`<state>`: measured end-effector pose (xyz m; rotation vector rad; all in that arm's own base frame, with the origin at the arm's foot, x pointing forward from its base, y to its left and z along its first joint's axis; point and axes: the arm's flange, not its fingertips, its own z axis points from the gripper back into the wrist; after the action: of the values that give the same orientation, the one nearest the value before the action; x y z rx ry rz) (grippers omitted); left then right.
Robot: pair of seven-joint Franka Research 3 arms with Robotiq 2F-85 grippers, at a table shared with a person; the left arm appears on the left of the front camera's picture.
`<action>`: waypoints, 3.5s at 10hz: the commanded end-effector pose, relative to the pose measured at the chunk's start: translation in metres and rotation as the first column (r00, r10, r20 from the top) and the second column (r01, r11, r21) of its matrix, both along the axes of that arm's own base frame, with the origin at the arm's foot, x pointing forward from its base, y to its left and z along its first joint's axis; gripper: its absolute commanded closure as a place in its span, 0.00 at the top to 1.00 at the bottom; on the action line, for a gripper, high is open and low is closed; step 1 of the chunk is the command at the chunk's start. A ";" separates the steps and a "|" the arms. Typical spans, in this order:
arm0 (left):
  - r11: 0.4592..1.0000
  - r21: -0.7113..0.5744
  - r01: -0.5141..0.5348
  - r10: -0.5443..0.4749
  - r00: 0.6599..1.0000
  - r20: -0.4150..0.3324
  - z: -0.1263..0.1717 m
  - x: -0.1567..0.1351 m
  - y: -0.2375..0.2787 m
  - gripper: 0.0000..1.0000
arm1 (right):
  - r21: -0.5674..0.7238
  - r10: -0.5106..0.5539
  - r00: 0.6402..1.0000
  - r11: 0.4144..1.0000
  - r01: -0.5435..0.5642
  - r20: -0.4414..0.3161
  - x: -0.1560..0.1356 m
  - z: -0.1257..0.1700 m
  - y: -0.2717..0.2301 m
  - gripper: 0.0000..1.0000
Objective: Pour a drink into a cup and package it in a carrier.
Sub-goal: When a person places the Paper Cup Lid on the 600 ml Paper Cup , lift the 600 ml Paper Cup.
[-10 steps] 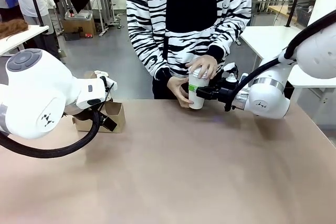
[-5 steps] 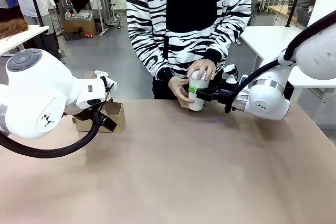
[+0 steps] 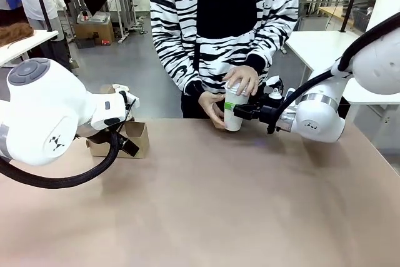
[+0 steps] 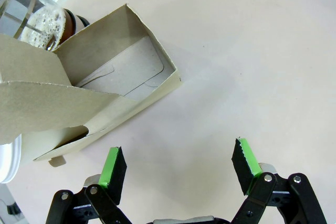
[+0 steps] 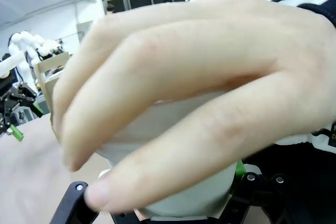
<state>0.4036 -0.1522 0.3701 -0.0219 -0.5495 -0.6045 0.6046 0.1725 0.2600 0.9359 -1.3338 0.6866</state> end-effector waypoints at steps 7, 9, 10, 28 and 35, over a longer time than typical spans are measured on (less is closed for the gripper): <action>1.000 -0.003 0.000 0.000 1.000 0.000 0.000 0.000 0.001 1.00 | 0.008 -0.001 1.000 1.000 0.000 0.008 0.001 0.005 0.003 0.80; 1.000 -0.003 0.000 0.000 1.000 0.000 0.000 0.000 0.001 1.00 | 0.008 -0.001 1.000 1.000 0.000 0.008 0.001 0.005 0.003 0.80; 1.000 -0.003 0.000 0.000 1.000 0.000 0.000 0.000 0.001 1.00 | 0.008 -0.001 1.000 1.000 0.000 0.008 0.001 0.005 0.003 0.80; 1.000 -0.003 0.000 0.000 1.000 0.000 0.000 0.000 0.001 1.00 | -0.054 -0.019 0.999 0.998 0.017 -0.034 -0.006 0.145 -0.012 0.80; 1.000 -0.003 0.000 0.000 1.000 0.000 0.000 0.000 0.001 1.00 | -0.041 0.081 0.995 0.996 -0.078 0.066 -0.093 0.304 -0.053 0.80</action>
<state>0.4036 -0.1526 0.3705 -0.0220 -0.5503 -0.6053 0.5173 0.1256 0.5699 0.9218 -1.3703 0.8001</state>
